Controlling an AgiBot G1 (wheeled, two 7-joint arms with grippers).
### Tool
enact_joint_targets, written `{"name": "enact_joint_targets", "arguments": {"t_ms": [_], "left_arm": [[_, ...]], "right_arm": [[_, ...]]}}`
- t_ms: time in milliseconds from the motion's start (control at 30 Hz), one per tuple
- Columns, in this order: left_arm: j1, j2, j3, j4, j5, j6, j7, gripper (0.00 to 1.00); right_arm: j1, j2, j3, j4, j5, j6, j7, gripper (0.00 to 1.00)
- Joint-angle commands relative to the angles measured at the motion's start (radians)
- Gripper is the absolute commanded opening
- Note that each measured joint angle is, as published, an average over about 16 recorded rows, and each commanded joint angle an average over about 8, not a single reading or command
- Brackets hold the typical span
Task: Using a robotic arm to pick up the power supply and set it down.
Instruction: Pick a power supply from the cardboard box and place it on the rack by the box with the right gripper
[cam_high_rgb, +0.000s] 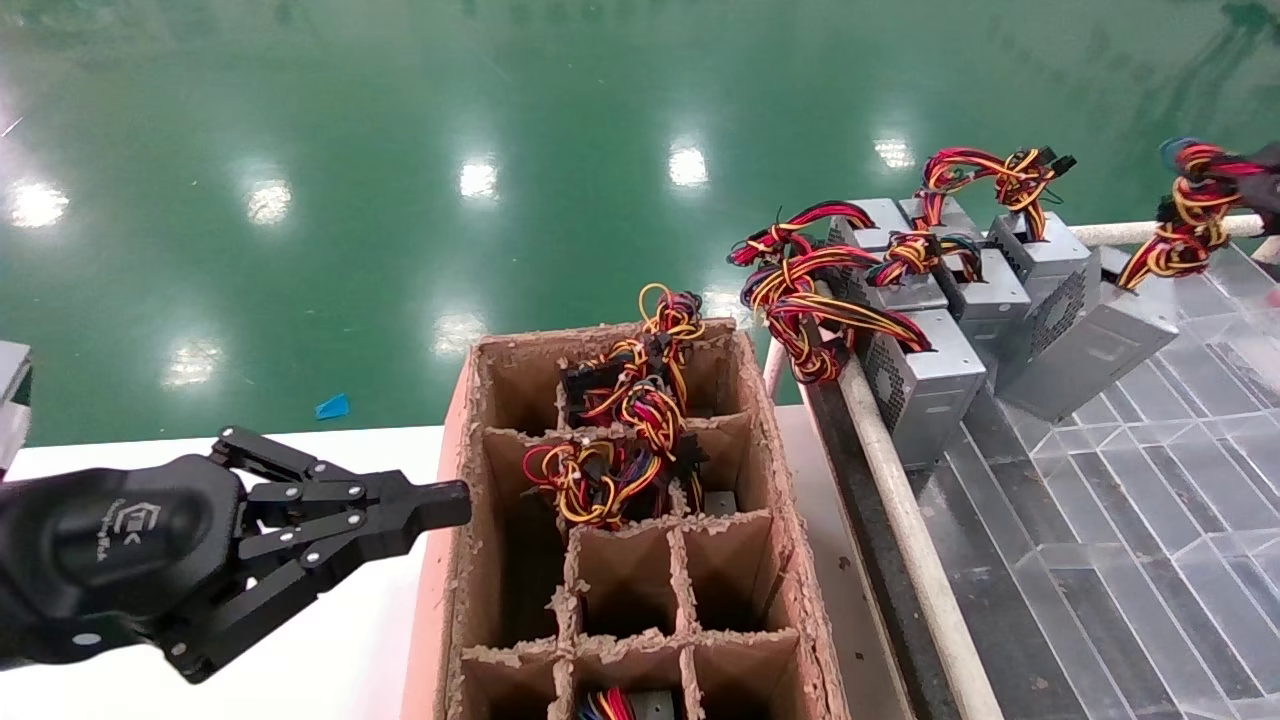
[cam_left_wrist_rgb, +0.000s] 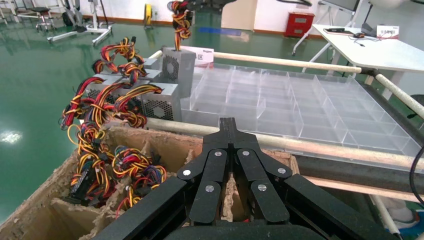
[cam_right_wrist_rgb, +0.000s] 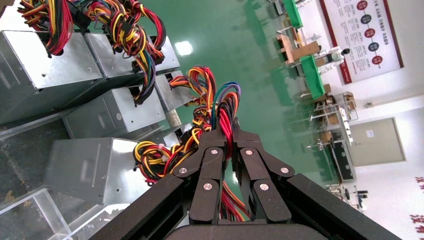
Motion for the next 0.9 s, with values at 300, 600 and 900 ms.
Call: {"name": "enact_joint_targets", "arguments": {"t_ms": [300, 600, 900], "left_arm": [[0.000, 0.000, 0.000, 0.000, 0.000, 0.000, 0.000, 0.00], [0.000, 0.000, 0.000, 0.000, 0.000, 0.000, 0.000, 0.00], [0.000, 0.000, 0.000, 0.000, 0.000, 0.000, 0.000, 0.00]], "right_arm": [[0.065, -0.053, -0.004, -0.214, -0.021, 0.007, -0.125, 0.00], [0.135, -0.099, 0.001, -0.400, -0.027, 0.017, -0.272, 0.00], [0.215, -0.147, -0.005, -0.533, -0.043, 0.024, -0.354, 0.00]]}}
